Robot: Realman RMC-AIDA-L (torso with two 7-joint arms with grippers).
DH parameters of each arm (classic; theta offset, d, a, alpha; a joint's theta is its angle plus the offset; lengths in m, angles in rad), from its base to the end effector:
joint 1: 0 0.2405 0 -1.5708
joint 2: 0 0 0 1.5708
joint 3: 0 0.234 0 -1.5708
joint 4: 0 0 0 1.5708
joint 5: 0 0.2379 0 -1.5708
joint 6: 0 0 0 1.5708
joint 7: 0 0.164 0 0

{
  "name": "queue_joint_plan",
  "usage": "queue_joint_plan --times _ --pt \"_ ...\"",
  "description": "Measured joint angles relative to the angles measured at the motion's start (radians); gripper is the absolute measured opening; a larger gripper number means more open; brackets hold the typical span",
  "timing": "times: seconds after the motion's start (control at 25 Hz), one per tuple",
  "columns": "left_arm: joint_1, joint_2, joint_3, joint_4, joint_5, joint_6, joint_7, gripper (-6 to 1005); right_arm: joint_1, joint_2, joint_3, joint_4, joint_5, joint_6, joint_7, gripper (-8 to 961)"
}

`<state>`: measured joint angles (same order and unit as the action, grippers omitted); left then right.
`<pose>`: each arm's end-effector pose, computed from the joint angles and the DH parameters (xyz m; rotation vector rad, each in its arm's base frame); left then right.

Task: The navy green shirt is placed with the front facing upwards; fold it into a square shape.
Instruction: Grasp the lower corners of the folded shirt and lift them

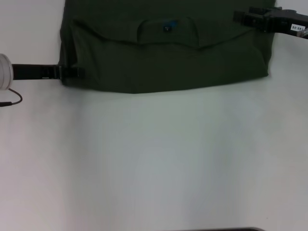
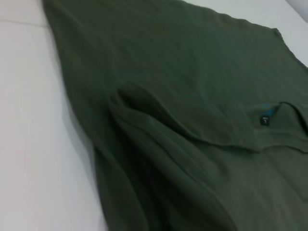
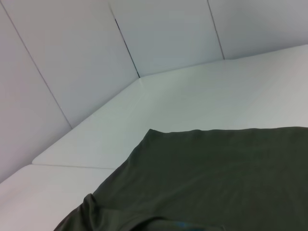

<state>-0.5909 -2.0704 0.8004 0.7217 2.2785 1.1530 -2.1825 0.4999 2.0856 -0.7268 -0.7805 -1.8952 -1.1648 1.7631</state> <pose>-0.2917 0.4018 -0.0054 -2.2613 -1.4362 -0.2844 0.2775 0.4086 0.0365 -2.2209 1.0357 0.6697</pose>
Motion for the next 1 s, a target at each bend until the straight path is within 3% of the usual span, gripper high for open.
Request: queue_joint_plan --times 0.36,0.48,1.0 --pt "-0.015 0.033 -0.029 -0.020 -0.008 0.105 -0.108 579 -0.001 -0.001 -0.002 0.006 -0.005 0.000 0.003 627" --pt "-0.025 0.032 -0.026 -0.035 -0.002 0.089 -0.114 792 -0.001 -0.001 -0.002 0.018 -0.005 0.001 0.003 627" --pt "-0.063 0.029 0.026 -0.103 0.017 0.016 -0.117 826 -0.011 -0.003 0.000 0.024 -0.005 -0.004 0.003 627"
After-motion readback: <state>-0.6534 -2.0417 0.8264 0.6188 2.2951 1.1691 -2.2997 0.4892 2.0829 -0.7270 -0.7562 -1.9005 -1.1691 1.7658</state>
